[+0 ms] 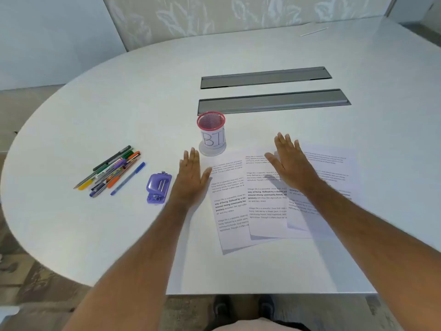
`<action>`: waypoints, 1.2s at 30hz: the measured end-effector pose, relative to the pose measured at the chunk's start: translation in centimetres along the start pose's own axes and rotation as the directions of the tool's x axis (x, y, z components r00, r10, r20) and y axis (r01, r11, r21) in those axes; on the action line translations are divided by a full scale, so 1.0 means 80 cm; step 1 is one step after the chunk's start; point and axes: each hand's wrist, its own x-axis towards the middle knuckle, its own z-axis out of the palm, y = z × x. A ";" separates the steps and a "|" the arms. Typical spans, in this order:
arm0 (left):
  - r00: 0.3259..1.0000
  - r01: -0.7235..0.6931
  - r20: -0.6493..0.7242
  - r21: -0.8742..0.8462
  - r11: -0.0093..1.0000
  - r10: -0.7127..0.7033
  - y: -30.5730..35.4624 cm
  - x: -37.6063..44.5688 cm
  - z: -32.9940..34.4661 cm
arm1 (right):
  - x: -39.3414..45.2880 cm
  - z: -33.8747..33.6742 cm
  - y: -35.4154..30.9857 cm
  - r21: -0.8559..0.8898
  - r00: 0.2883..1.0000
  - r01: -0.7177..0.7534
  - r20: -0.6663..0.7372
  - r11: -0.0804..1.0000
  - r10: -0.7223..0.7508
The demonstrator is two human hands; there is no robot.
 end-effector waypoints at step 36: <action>0.964 0.122 -0.250 0.132 0.984 -0.087 -0.083 -0.006 -0.113 | 0.017 0.076 -0.182 0.098 0.962 0.266 -0.087 0.959 -0.258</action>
